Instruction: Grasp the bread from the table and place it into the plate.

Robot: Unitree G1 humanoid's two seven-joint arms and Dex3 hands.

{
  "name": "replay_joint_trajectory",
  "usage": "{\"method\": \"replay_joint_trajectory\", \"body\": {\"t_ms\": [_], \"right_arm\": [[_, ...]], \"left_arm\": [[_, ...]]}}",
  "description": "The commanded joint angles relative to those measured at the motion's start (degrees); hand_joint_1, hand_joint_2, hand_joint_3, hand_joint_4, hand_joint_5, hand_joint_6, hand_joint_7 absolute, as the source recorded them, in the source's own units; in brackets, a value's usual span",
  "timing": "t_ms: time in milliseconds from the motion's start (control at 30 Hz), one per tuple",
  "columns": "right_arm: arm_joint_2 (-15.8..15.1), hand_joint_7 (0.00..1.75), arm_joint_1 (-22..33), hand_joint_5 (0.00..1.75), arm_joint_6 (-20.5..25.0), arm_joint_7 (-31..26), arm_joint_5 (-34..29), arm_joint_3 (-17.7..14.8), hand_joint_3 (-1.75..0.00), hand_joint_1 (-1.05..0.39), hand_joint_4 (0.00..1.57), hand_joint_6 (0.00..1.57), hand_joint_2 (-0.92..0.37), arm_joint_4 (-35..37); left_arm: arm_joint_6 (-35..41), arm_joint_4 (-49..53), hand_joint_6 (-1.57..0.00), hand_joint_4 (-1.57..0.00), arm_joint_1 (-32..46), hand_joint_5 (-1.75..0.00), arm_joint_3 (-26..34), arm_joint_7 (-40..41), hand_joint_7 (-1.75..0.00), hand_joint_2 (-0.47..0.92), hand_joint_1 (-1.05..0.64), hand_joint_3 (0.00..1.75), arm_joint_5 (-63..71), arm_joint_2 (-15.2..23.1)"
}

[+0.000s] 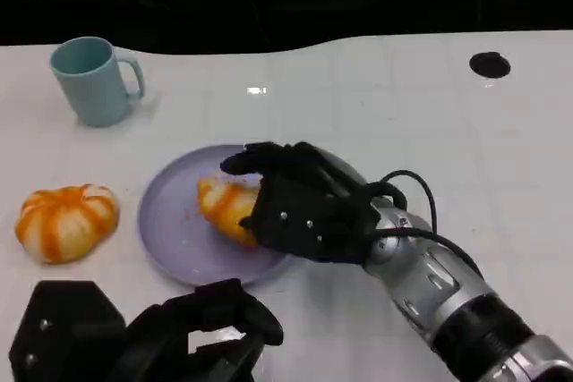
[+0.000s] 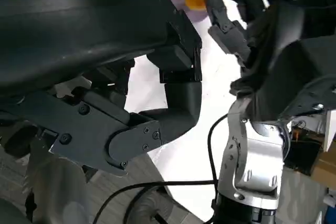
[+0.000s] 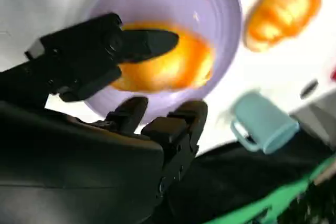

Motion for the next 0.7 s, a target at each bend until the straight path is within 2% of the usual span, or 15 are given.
{"method": "replay_joint_trajectory", "body": {"t_ms": [33, 233, 367, 533, 700], "right_arm": [[-1.9, 0.0, -0.32, 0.25, 1.64, 2.55, -1.01, 1.16, -0.27, -0.56, 0.02, 0.24, -0.92, -3.24], [-3.47, 0.01, 1.4, 0.26, 2.9, 4.23, -1.84, 2.06, -0.29, -0.6, 0.0, 0.24, -0.92, -8.29], [-4.71, 0.01, 3.83, 0.28, 4.17, 5.56, -1.33, 1.55, -0.29, -0.6, 0.02, 0.24, -0.92, -14.01], [-7.18, 0.03, 8.86, 0.33, 3.98, 6.09, -0.12, 0.14, -0.29, -0.57, 0.1, 0.29, -0.92, -23.05], [-10.0, 0.08, 15.67, 0.43, 3.39, 7.26, 2.59, -2.24, -0.3, -0.55, 0.26, 0.4, -0.92, -33.68]], "left_arm": [[0.36, -0.78, -0.6, -0.7, 0.02, -1.75, -0.01, 0.46, -1.52, 0.75, -0.31, 0.9, 0.63, 0.67], [0.85, -0.6, -0.6, -0.7, -0.14, -1.75, 0.27, 0.57, -1.53, 0.74, -0.32, 0.9, 0.29, 0.44], [0.42, -0.2, -0.6, -0.7, -0.3, -1.75, 0.24, 0.41, -1.52, 0.74, -0.32, 0.9, 0.55, 0.44], [0.67, 0.28, -0.6, -0.69, -0.56, -1.75, 0.51, 0.43, -1.52, 0.74, -0.32, 0.91, 0.22, 0.11], [-0.66, 1.31, -0.6, -0.7, -0.73, -1.75, 0.68, -0.46, -1.53, 0.74, -0.31, 0.91, 0.24, 0.31]]}}
